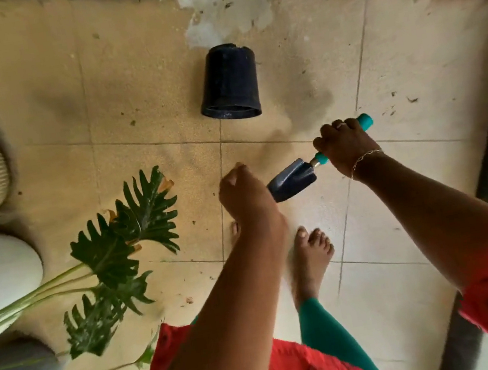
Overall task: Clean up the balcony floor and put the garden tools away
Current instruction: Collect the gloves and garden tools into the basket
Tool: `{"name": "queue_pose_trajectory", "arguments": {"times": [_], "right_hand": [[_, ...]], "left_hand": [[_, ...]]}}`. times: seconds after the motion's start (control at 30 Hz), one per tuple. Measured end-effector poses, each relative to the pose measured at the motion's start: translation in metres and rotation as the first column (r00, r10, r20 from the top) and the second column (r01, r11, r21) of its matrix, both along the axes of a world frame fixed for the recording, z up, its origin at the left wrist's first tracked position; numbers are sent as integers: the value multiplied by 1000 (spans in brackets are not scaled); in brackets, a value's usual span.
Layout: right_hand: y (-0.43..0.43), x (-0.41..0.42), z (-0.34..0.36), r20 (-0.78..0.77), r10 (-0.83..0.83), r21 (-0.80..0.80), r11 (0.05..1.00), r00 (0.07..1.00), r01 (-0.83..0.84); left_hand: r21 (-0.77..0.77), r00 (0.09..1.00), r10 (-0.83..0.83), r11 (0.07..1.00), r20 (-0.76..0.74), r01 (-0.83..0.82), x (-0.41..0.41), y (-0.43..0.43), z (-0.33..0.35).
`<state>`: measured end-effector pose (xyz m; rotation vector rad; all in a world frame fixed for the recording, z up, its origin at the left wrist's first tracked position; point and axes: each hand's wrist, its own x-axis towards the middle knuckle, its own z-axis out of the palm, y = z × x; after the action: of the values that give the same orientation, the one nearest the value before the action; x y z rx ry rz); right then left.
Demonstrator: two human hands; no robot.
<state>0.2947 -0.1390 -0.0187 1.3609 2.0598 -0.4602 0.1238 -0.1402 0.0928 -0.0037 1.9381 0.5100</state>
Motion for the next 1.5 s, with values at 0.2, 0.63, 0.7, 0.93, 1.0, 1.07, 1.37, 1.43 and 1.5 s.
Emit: {"name": "queue_pose_trajectory", "arguments": {"times": [0.2, 0.63, 0.7, 0.93, 1.0, 1.07, 1.37, 1.43, 1.5], "right_hand": [[-37, -4, 152, -122, -299, 55, 950, 946, 307], [-50, -93, 478, -378, -31, 475, 851, 925, 222], [-47, -108, 502, -411, 60, 525, 831, 910, 183], [-50, -176, 577, -392, 488, 698, 710, 780, -94], [-64, -201, 593, -397, 600, 715, 677, 695, -176], [-84, -229, 604, -409, 694, 728, 640, 593, -246], [-243, -378, 629, -397, 914, 751, 378, 87, -541], [-299, -415, 630, -404, 914, 754, 304, -45, -582], [-358, -451, 627, -405, 901, 758, 235, -157, -609]], "left_hand": [[205, 916, -321, 906, -240, 371, -24, -40, 97], [448, 914, -147, 835, -377, 319, -129, -79, 359], [485, 951, -37, 854, -306, 189, -146, -93, 382], [720, 936, 346, 666, -66, -195, -197, -177, 459], [723, 894, 438, 647, -94, -241, -211, -215, 470], [734, 821, 568, 583, -61, -349, -221, -254, 484], [723, 313, 949, 191, 37, -664, -250, -472, 527], [706, 170, 985, 101, 28, -701, -255, -532, 531], [698, 65, 998, 35, 16, -715, -260, -593, 530]]}}
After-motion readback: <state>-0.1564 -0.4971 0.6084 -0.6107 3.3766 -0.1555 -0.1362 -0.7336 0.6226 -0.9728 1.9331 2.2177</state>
